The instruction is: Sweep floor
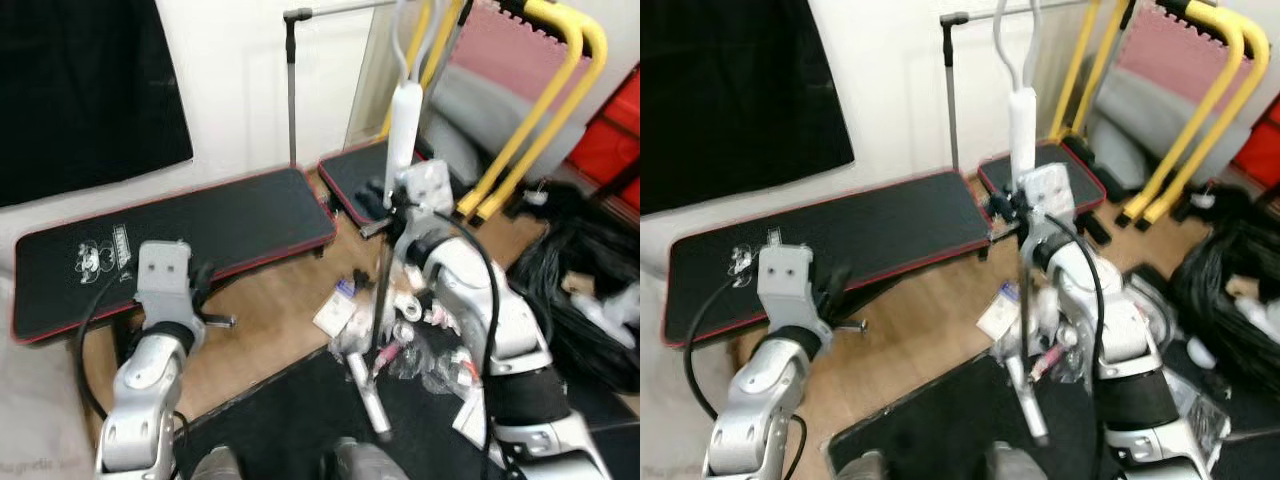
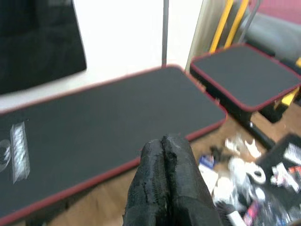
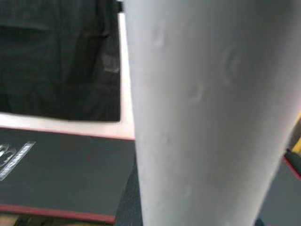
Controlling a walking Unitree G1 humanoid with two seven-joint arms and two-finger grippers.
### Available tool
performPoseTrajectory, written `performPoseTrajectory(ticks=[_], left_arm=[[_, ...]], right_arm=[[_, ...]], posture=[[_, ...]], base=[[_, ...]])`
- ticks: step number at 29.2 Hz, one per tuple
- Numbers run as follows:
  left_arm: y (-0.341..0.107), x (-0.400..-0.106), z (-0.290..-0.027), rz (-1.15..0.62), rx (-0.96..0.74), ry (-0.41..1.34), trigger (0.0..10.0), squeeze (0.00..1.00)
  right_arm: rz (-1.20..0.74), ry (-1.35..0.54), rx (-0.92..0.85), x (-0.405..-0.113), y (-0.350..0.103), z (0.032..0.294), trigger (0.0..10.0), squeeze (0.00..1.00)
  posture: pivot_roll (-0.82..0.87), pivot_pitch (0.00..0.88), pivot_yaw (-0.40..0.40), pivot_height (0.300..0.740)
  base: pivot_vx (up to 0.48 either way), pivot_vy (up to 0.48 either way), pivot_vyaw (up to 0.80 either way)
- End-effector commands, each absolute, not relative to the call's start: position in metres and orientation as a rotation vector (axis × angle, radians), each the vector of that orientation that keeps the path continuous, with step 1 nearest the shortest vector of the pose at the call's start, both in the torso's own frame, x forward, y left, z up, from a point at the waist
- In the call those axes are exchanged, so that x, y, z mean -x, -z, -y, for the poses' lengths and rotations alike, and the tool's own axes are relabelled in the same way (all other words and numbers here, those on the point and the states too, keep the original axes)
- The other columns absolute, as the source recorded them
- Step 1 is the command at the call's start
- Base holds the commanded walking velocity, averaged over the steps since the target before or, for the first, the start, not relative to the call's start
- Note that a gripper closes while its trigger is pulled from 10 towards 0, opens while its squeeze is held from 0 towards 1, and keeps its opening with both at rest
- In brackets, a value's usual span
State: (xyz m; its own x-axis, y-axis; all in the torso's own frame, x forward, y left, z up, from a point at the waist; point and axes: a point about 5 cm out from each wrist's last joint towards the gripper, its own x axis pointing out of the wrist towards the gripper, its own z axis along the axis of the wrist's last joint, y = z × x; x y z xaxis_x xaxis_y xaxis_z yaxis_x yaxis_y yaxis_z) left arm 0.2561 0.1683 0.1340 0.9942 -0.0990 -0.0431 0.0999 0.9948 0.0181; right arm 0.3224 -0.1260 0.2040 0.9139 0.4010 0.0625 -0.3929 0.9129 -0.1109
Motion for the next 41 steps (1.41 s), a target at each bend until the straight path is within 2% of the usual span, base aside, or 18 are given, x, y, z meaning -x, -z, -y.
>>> performPoseTrajectory(ticks=[1, 15, 19, 28, 37, 39, 41], left_arm=[[-0.13, -0.256, -0.163, -0.056, -0.013, 0.115, 10.0, 0.0], [-0.128, -0.255, -0.143, -0.065, 0.018, 0.169, 10.0, 0.0], [-0.125, -0.252, -0.133, -0.084, 0.059, 0.213, 10.0, 0.0], [-0.125, -0.244, -0.128, -0.093, 0.1, 0.242, 10.0, 0.0], [-0.137, -0.228, -0.13, -0.079, 0.081, 0.295, 10.0, 0.0], [-0.138, -0.228, -0.131, -0.094, 0.037, 0.288, 10.0, 0.0], [-0.144, -0.225, -0.129, -0.059, 0.064, 0.304, 10.0, 0.0]], right_arm=[[0.125, -0.379, 0.11, -0.323, -0.212, 0.133, 10.0, 0.0], [0.168, -0.393, 0.071, -0.33, -0.223, 0.133, 10.0, 0.0], [0.161, -0.418, 0.065, -0.334, -0.225, 0.131, 10.0, 0.0], [0.156, -0.441, 0.044, -0.338, -0.224, 0.121, 10.0, 0.0], [0.187, -0.362, 0.031, -0.354, -0.232, 0.135, 10.0, 0.0], [0.197, -0.356, 0.036, -0.356, -0.235, 0.136, 10.0, 0.0], [0.205, -0.355, 0.036, -0.357, -0.238, 0.136, 10.0, 0.0]], posture=[[-0.05, 0.104, -0.15, 0.74], [-0.05, 0.124, -0.161, 0.74], [-0.06, 0.134, -0.173, 0.74], [-0.06, 0.159, -0.177, 0.74], [-0.04, 0.234, -0.146, 0.74], [-0.04, 0.237, -0.145, 0.74], [-0.04, 0.255, -0.141, 0.74]], base=[[0.45, 0.0, 0.0], [0.38, 0.0, 0.0], [0.0, 0.0, 0.0], [0.0, 0.0, 0.0], [0.0, 0.0, 0.0], [0.48, 0.0, 0.0], [0.452, 0.0, 0.0]])
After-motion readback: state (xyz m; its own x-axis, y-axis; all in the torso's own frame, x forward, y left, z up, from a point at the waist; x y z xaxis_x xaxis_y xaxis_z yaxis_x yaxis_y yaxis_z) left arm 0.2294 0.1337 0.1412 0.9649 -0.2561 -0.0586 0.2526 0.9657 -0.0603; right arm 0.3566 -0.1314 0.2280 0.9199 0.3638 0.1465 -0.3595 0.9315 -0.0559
